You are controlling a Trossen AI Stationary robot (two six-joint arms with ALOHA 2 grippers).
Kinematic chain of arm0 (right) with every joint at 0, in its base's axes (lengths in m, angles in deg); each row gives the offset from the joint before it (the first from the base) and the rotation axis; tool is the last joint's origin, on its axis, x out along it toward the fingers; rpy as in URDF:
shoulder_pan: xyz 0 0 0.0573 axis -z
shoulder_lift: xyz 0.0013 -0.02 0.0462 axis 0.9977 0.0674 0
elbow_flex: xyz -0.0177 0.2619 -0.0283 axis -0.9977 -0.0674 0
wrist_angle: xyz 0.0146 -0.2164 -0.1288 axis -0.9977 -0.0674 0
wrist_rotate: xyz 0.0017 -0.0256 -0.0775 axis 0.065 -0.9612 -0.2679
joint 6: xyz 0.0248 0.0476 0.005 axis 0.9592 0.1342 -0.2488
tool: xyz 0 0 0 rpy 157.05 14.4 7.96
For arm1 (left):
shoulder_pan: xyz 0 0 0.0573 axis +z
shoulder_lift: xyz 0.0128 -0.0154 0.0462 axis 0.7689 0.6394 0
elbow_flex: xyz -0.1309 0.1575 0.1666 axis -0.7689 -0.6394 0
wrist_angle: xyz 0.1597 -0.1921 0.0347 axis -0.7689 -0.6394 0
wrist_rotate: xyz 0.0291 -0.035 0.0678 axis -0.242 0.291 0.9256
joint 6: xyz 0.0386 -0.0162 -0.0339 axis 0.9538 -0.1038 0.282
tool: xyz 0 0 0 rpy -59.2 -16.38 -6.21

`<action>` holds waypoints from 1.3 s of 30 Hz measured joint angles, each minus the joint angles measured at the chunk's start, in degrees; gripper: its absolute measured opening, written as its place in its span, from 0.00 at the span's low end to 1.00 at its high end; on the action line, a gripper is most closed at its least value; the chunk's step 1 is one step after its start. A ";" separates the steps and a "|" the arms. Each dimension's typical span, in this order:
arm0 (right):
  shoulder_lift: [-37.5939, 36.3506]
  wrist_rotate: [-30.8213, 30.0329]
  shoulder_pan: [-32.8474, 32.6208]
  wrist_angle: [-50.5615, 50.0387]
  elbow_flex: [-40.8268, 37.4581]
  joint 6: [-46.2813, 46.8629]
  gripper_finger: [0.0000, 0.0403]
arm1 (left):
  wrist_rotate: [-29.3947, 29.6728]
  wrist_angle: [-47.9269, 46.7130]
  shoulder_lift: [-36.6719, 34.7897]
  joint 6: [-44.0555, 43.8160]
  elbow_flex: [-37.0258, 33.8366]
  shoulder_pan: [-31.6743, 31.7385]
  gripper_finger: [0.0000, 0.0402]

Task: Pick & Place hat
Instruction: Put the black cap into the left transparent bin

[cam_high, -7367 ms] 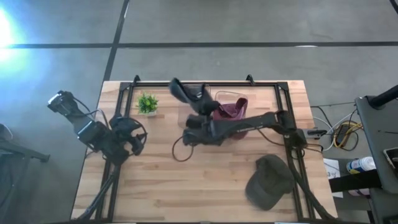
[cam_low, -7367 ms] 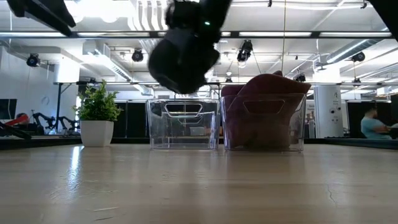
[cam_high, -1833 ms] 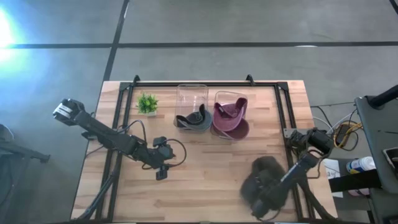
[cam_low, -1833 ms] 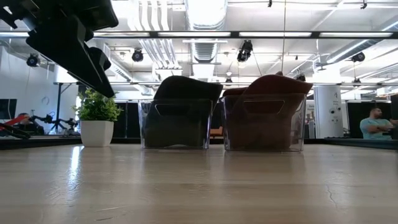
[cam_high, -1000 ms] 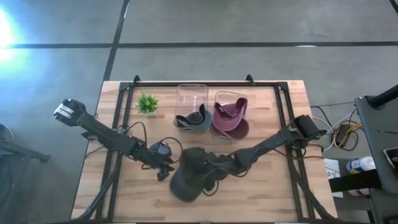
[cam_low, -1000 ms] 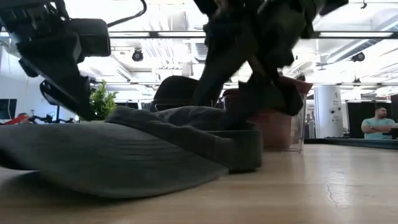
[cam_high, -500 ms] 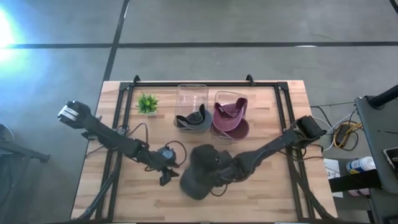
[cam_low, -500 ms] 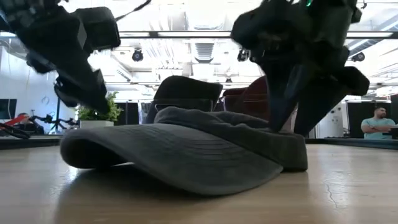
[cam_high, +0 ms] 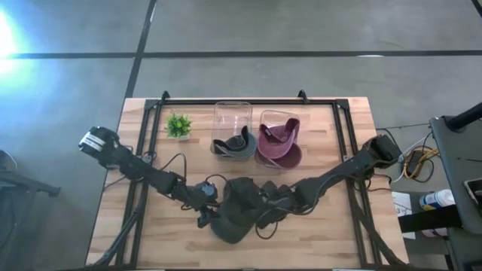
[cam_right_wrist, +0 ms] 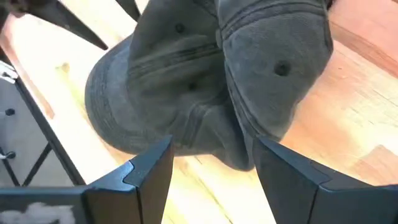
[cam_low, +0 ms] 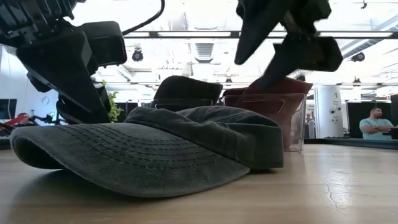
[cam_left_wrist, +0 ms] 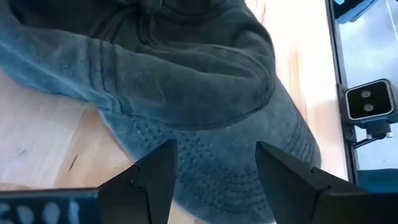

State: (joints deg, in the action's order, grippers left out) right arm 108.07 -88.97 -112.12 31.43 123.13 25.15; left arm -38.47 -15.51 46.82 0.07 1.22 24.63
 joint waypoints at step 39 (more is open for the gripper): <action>0.46 3.47 6.57 28.02 -20.22 -9.39 0.05 | 8.05 10.81 8.63 5.23 1.71 0.04 0.52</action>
State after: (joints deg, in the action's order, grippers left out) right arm 108.53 -85.49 -105.55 59.44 102.91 15.76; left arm -30.42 -4.70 55.46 5.30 2.93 24.67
